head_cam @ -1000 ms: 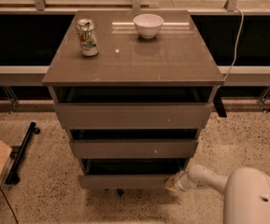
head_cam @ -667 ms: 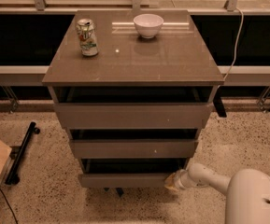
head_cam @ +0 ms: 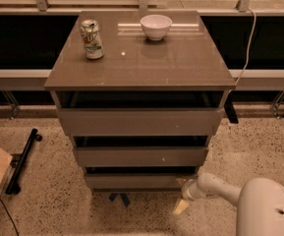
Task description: Close bottom drawer
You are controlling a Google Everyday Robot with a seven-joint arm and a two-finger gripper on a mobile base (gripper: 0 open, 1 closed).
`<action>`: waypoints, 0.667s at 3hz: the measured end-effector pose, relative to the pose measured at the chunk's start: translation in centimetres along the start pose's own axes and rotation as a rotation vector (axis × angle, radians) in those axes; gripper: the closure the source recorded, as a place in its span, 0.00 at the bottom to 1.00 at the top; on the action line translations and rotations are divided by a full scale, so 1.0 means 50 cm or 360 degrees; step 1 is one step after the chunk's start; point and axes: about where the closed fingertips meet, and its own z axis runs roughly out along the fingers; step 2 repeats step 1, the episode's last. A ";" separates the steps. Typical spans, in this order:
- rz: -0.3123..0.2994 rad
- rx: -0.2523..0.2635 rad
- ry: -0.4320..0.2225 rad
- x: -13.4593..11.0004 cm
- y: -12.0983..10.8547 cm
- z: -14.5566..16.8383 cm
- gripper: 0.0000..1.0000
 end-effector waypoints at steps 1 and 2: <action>0.0000 0.0000 0.0000 0.000 0.000 0.000 0.00; 0.0000 0.0000 0.0000 0.000 0.000 0.000 0.00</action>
Offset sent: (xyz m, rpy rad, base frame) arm 0.0000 0.0000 0.0000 0.0000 0.0000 0.0000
